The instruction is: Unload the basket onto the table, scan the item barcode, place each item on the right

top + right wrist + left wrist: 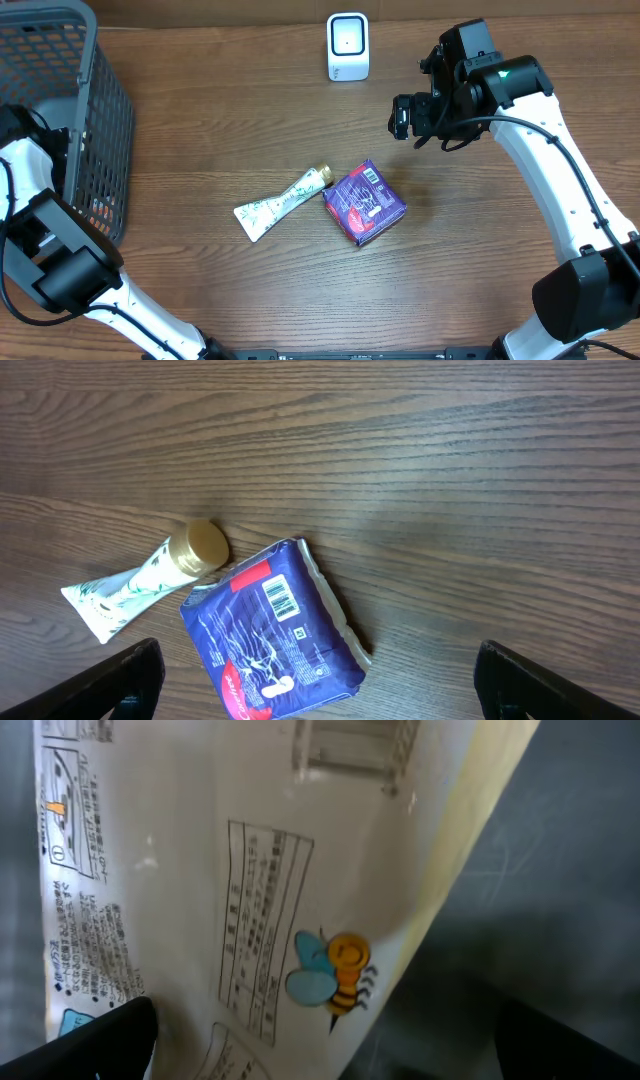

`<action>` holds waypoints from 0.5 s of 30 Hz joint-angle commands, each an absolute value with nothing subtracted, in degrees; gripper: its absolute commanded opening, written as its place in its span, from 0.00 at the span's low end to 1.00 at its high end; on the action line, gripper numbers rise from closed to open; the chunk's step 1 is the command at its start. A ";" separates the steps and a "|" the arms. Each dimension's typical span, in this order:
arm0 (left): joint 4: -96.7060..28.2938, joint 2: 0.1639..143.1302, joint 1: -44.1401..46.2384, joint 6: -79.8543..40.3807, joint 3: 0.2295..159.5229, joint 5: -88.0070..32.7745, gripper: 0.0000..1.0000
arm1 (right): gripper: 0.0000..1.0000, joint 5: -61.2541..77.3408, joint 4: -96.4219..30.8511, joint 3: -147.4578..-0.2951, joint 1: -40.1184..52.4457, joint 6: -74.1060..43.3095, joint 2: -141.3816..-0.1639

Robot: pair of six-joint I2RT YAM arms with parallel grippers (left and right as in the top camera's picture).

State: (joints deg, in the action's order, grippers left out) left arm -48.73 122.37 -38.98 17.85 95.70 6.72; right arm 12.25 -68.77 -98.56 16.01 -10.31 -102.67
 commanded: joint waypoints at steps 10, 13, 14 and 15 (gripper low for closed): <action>-52.34 123.63 -39.07 19.03 95.77 15.42 0.04 | 1.00 12.93 -68.60 -98.48 16.19 -10.48 -102.37; -53.71 123.52 -38.96 16.78 96.99 15.11 0.04 | 1.00 12.93 -68.62 -98.48 16.19 -10.48 -102.37; -54.54 123.35 -38.96 15.66 98.08 14.55 0.04 | 1.00 12.93 -68.62 -98.48 16.19 -10.48 -102.37; -55.33 123.17 -38.96 15.11 99.18 13.61 0.04 | 1.00 12.93 -68.64 -98.48 16.19 -10.48 -102.37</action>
